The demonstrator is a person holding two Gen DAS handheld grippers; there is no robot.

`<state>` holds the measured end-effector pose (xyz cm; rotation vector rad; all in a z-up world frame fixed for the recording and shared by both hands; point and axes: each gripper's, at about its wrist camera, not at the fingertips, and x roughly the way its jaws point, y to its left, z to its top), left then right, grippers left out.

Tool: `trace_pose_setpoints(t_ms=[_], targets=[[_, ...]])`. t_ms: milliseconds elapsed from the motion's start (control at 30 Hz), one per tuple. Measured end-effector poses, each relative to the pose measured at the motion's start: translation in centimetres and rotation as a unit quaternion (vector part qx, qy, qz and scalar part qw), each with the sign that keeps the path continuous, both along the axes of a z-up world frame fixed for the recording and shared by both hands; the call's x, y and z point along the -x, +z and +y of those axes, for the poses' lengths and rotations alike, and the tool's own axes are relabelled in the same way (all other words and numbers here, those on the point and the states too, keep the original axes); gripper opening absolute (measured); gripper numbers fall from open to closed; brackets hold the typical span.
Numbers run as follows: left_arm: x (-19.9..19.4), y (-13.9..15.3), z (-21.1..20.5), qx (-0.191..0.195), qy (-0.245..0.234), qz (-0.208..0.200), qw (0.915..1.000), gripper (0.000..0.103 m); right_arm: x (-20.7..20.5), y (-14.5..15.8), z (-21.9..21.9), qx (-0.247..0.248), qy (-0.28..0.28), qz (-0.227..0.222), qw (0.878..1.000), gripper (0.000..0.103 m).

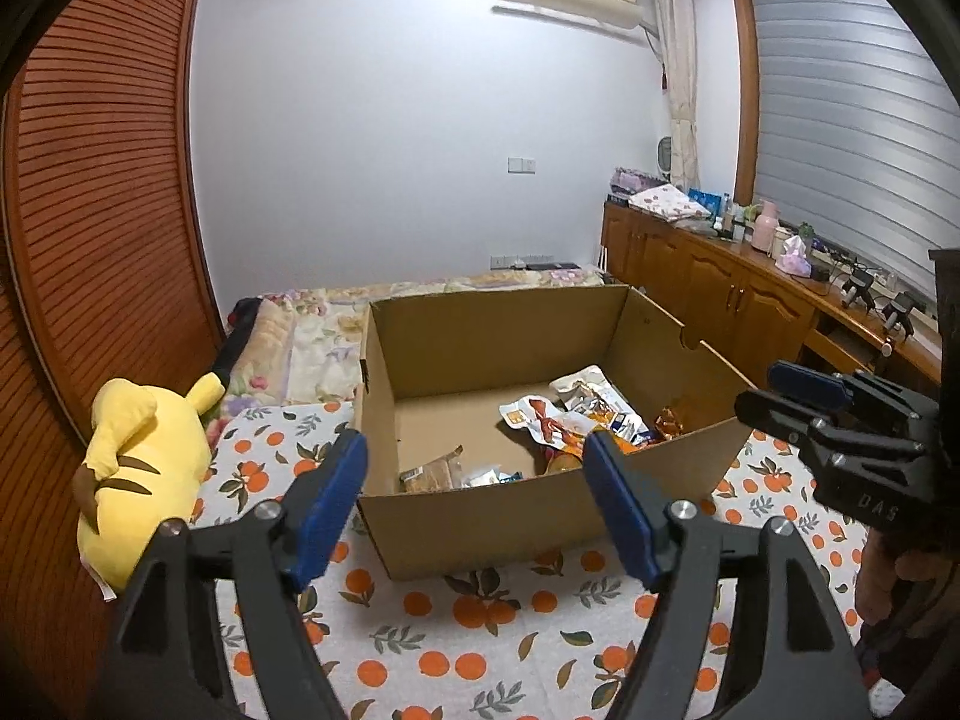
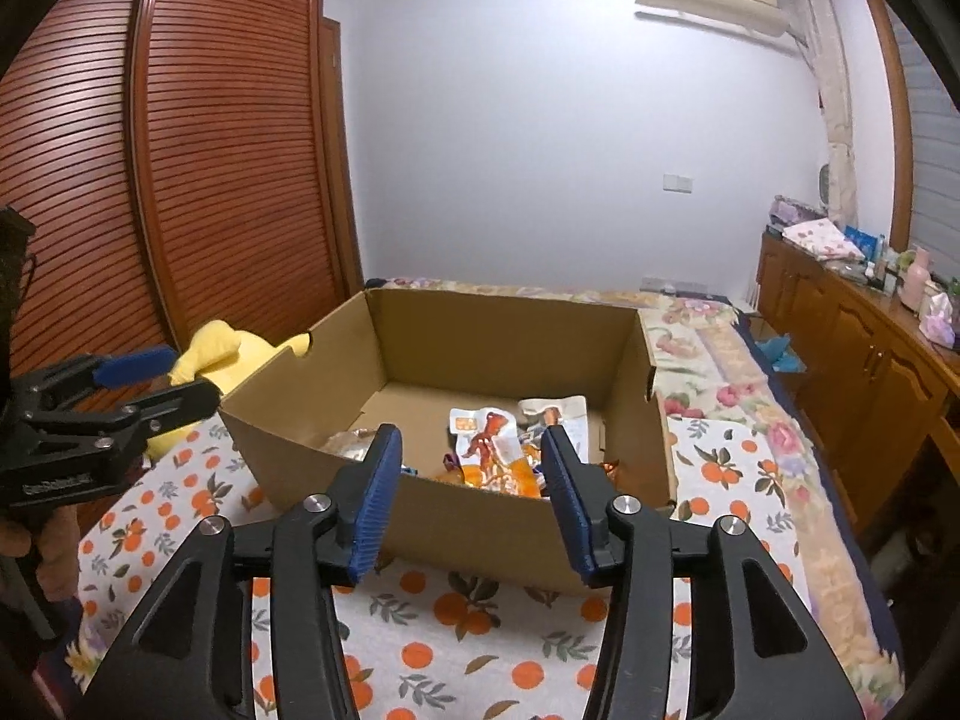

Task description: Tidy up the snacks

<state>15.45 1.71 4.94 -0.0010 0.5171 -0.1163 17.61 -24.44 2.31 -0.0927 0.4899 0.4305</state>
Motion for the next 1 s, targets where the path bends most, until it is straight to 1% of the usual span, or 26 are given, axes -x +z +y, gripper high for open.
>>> trace_pose_setpoints(t_ms=[33,100,167,200,233,300,367,433,500,733,867,1000], targets=[[0.1,0.0,0.0,0.002,0.000,0.000,1.0000,0.076,0.1,-0.1,0.0,0.002,-0.004,-0.003,1.000,0.057],[0.3,0.0,0.1,0.007,-0.002,0.002,1.0000,0.078,0.2,-0.2,-0.1,0.001,-0.008,-0.004,1.000,0.067],[0.5,0.1,0.0,0.006,0.001,0.000,1.0000,0.080,0.4,-0.4,-0.3,0.001,-0.015,-0.005,1.000,0.073],[0.6,0.2,-0.1,0.001,0.005,-0.005,1.0000,0.084,0.5,-0.5,-0.3,0.002,-0.018,-0.008,1.000,0.076],[0.9,0.2,-0.2,-0.003,0.007,-0.011,0.9999,0.087,0.6,-0.5,-0.4,0.002,-0.022,-0.012,1.000,0.078],[1.2,0.3,-0.2,-0.004,0.007,-0.017,0.9998,0.088,0.8,-0.6,-0.6,-0.003,-0.025,-0.012,1.000,0.083],[1.4,0.4,-0.1,-0.001,0.008,-0.017,0.9998,0.089,0.8,-0.6,-0.7,-0.003,-0.029,-0.009,1.000,0.084],[1.6,0.5,0.0,0.004,0.008,-0.017,0.9998,0.093,0.9,-0.5,-0.8,-0.003,-0.033,-0.009,0.999,0.085],[1.7,0.6,0.1,0.003,0.009,-0.019,0.9998,0.094,1.1,-0.4,-1.0,-0.009,-0.032,-0.008,0.999,0.086],[3.0,0.9,-0.2,0.001,0.022,-0.030,0.9993,0.094,2.2,0.2,-1.4,-0.013,-0.046,-0.018,0.999,0.086],[3.9,1.0,-0.5,-0.010,0.032,-0.032,0.9989,0.094,3.2,0.6,-1.5,-0.015,-0.051,-0.026,0.998,0.086],[5.0,1.1,-0.8,-0.014,0.038,-0.040,0.9984,0.094,4.1,0.8,-1.7,-0.017,-0.057,-0.030,0.998,0.086]])
